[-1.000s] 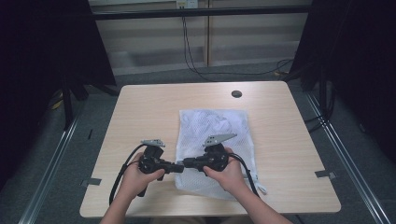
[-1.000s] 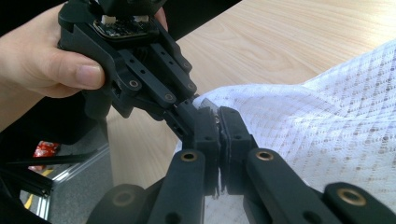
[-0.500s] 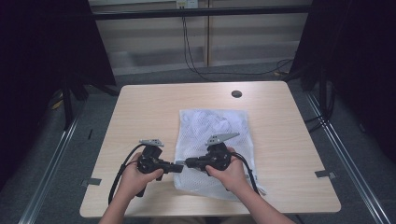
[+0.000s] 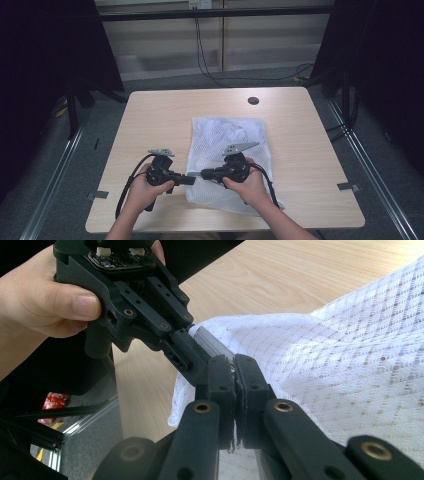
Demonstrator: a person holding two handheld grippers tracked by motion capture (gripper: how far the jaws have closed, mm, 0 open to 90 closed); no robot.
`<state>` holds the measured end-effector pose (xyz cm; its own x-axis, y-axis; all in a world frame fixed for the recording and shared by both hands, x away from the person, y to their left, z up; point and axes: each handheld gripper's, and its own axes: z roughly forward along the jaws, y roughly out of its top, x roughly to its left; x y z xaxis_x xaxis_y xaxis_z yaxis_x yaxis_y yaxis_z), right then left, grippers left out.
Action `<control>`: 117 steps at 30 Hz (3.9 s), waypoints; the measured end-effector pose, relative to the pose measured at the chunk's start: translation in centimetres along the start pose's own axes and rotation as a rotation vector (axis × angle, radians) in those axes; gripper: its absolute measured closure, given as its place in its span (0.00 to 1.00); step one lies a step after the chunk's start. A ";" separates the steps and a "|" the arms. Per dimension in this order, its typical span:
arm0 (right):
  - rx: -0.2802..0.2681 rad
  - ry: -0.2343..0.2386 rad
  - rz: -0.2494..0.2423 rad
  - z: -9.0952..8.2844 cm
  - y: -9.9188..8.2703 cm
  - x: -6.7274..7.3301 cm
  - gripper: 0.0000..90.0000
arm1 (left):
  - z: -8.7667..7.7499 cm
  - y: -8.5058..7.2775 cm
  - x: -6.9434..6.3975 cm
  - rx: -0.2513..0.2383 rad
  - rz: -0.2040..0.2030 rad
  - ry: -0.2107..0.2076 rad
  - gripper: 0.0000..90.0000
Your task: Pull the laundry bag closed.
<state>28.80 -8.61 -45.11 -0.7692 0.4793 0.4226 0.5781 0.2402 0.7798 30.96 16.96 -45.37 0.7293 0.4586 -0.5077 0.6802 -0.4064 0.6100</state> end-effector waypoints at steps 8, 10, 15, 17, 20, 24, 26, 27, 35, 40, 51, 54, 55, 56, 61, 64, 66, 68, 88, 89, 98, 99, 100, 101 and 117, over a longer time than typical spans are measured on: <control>0.004 0.003 -0.008 -0.1 0.0 0.0 0.97 | -0.1 0.0 -0.1 -0.003 -0.007 0.004 0.97; 0.001 0.001 -0.005 -0.1 0.0 0.0 0.97 | -0.2 0.0 -0.1 -0.006 -0.011 0.003 0.97; -0.003 0.000 -0.003 -0.2 0.0 0.0 0.97 | -0.4 0.1 -0.3 -0.001 -0.005 0.019 0.97; -0.004 0.003 -0.003 -0.2 -0.1 0.0 0.97 | -0.5 0.1 -0.3 0.003 -0.001 0.019 0.97; -0.006 0.003 -0.003 -0.2 -0.1 0.0 0.97 | -0.5 0.1 -0.4 0.002 -0.001 0.013 0.97; -0.002 -0.007 -0.004 -0.4 -0.1 -0.2 0.97 | -0.7 0.1 -0.4 -0.006 -0.008 0.034 0.97; -0.003 -0.009 0.002 -0.6 -0.2 -0.4 0.97 | -0.9 0.0 -0.2 -0.012 -0.013 0.034 0.97; -0.007 -0.005 0.009 -0.7 -0.3 -0.5 0.97 | -1.0 0.0 -0.1 -0.008 -0.004 0.036 0.97; -0.012 -0.002 0.013 -0.9 -0.4 -0.6 0.97 | -1.1 0.0 -0.2 -0.009 -0.011 0.042 0.97; -0.003 -0.004 0.010 -0.9 -0.4 -0.6 0.97 | -1.1 0.0 -0.2 -0.004 -0.011 0.041 0.97; -0.004 -0.001 0.024 -1.2 -0.6 -0.9 0.97 | -1.1 0.0 -0.2 -0.010 -0.022 0.036 0.97; -0.003 -0.002 0.022 -1.1 -0.6 -1.0 0.97 | -1.1 0.0 -0.2 -0.008 -0.022 0.039 0.97; -0.005 0.000 0.024 -1.1 -0.7 -1.0 0.97 | -1.1 -0.1 -0.2 -0.009 -0.025 0.037 0.97; -0.002 0.002 0.023 -1.1 -0.7 -1.0 0.97 | -1.1 -0.1 -0.2 -0.009 -0.023 0.040 0.97; -0.001 -0.001 0.030 -1.3 -0.7 -1.1 0.97 | -1.3 -0.1 -0.1 -0.010 -0.022 0.034 0.97; -0.006 0.003 0.032 -1.5 -0.7 -1.1 0.97 | -1.3 0.0 -0.1 -0.009 -0.022 0.033 0.97; -0.002 -0.003 0.034 -1.5 -0.7 -1.2 0.97 | -1.4 -0.1 0.0 -0.008 -0.024 0.034 0.97; -0.002 -0.002 0.036 -1.7 -0.8 -1.3 0.97 | -1.4 -0.1 0.0 -0.014 -0.029 0.036 0.97; -0.011 0.004 0.044 -2.3 -1.1 -1.5 0.97 | -1.6 0.1 -0.3 -0.017 -0.020 0.042 0.97; -0.012 0.004 0.044 -2.3 -1.1 -1.5 0.97 | -1.7 0.1 -0.3 -0.013 -0.013 0.042 0.97; -0.015 0.005 0.049 -2.4 -1.1 -1.6 0.97 | -1.8 0.2 -0.5 -0.019 -0.023 0.042 0.97; -0.013 0.006 0.053 -2.6 -1.2 -1.7 0.97 | -1.8 0.2 -0.4 -0.017 -0.024 0.042 0.97; -0.015 0.008 0.055 -2.6 -1.2 -1.8 0.97 | -1.9 0.2 -0.4 -0.015 -0.021 0.042 0.97; -0.020 0.009 0.059 -2.7 -1.3 -1.8 0.97 | -1.9 0.2 -0.5 -0.019 -0.022 0.038 0.97; -0.019 0.011 0.055 -3.0 -1.5 -2.1 0.97 | -2.0 0.3 -0.6 -0.008 -0.010 0.052 0.97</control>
<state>28.73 -12.50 -45.81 -0.7395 0.4817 0.4702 0.6144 0.1977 0.7638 30.56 18.11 -43.70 0.7174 0.5030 -0.4820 0.6869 -0.3954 0.6097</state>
